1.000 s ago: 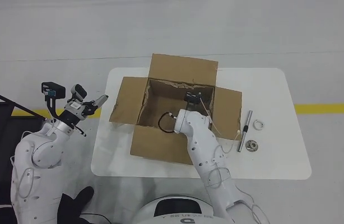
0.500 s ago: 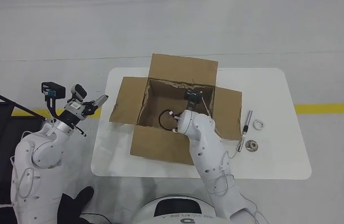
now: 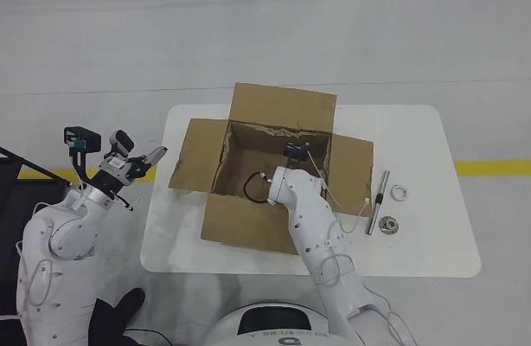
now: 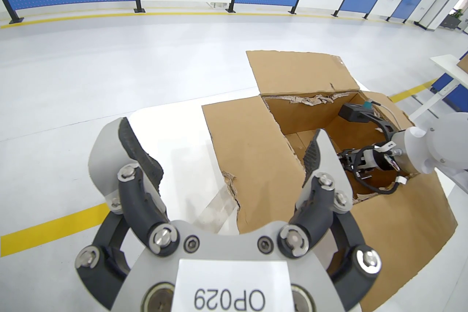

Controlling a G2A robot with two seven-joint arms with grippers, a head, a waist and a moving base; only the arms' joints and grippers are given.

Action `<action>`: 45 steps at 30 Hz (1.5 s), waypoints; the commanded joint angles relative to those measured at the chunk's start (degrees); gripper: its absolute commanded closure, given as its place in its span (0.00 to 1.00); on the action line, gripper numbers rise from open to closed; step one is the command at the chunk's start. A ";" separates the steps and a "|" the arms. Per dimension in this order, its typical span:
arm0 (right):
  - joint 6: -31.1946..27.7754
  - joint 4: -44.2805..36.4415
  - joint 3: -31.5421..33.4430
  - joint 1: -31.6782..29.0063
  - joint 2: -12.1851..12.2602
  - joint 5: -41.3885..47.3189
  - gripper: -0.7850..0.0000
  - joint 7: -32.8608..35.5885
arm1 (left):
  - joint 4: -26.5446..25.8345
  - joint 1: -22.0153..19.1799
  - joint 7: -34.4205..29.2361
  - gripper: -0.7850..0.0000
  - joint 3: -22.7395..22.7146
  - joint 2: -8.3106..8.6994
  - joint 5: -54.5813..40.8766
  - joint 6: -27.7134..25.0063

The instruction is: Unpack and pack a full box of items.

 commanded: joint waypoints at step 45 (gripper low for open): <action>-0.98 -3.88 0.24 -3.12 1.07 -1.22 0.04 0.99 | 0.00 0.00 0.00 0.00 0.00 0.00 0.00 0.00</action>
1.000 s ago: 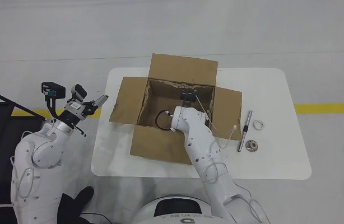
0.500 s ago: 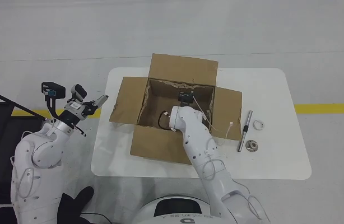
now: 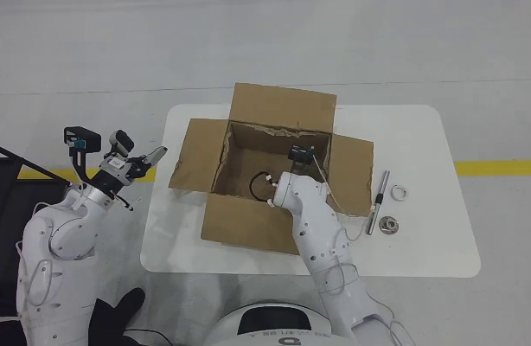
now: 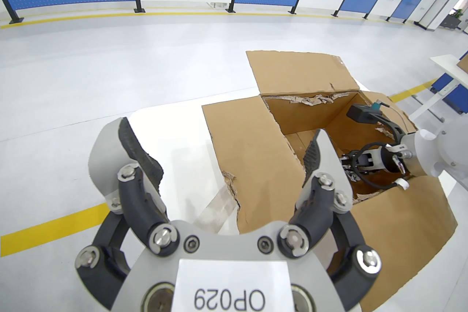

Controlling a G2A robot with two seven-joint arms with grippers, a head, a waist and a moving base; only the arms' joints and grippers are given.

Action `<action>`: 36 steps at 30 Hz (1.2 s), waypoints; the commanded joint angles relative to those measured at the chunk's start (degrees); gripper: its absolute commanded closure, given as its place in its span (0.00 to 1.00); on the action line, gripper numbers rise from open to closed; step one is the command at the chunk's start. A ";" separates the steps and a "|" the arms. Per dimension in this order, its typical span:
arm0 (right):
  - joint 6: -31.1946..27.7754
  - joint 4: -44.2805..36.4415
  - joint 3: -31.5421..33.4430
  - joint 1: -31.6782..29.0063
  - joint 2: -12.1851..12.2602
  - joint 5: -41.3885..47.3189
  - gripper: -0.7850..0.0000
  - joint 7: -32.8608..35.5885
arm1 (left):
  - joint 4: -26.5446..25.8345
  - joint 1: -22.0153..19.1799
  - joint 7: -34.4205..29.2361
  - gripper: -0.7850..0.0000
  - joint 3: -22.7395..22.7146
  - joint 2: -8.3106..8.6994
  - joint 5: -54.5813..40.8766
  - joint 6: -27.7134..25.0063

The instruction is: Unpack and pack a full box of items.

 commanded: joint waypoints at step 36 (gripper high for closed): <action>3.43 -20.27 -2.02 -9.11 3.55 7.56 1.00 -3.44 | 0.00 0.00 0.00 0.00 0.00 0.00 0.00 0.00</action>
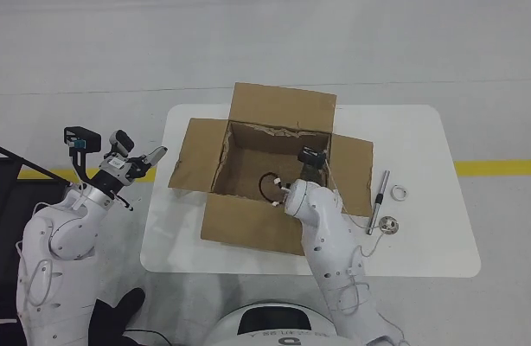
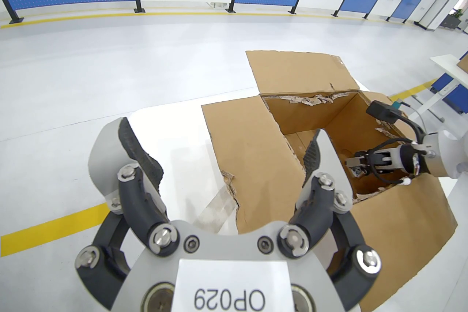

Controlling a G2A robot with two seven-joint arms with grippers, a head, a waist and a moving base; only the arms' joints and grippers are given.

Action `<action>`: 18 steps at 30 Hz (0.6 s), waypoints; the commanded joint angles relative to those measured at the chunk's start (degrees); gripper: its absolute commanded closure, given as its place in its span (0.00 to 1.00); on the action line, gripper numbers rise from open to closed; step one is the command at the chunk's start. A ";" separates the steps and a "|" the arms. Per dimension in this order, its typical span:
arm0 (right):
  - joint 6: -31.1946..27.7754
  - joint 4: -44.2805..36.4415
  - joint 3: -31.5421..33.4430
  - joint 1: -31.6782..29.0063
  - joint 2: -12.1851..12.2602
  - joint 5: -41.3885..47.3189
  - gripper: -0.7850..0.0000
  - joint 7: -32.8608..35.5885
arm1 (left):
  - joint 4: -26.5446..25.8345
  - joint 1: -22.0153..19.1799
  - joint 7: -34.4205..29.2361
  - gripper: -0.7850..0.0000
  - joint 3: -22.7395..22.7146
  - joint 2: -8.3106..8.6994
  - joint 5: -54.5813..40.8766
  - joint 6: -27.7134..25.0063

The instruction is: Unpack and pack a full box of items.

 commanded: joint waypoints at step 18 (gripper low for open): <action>-7.32 -35.24 17.34 -30.15 3.16 51.81 1.00 -44.02 | 0.00 0.00 0.00 0.00 0.00 0.00 0.00 0.00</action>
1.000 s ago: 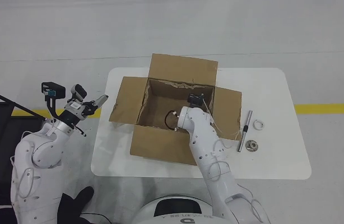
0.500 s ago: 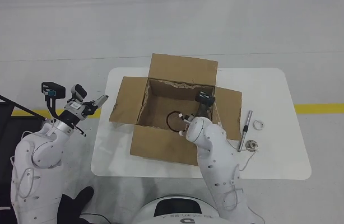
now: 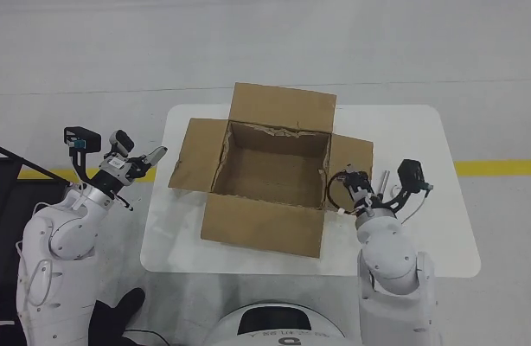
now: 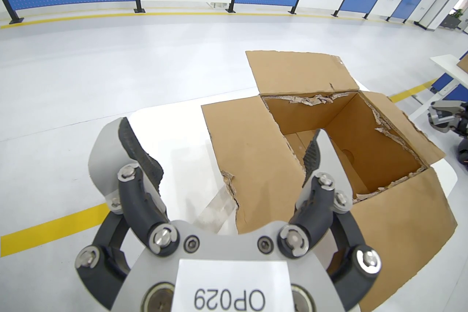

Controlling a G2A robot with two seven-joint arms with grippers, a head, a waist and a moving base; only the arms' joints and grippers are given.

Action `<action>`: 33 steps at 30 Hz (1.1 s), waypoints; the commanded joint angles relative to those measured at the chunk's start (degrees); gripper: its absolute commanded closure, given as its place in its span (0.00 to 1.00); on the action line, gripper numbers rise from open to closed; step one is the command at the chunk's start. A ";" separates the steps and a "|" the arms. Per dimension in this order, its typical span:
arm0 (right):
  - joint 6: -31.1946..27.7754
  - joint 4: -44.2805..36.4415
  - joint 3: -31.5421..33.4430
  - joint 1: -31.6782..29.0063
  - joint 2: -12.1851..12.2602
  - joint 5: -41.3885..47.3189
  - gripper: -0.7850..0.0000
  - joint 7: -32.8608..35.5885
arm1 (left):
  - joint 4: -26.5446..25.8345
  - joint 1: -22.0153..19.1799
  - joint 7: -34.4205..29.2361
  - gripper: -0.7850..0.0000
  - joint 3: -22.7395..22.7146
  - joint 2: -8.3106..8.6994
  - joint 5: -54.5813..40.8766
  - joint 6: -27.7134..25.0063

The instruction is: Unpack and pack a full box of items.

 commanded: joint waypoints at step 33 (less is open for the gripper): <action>-5.66 21.07 19.65 2.59 0.97 23.07 1.00 -19.72 | 0.00 0.00 0.00 0.00 0.00 0.00 0.00 0.00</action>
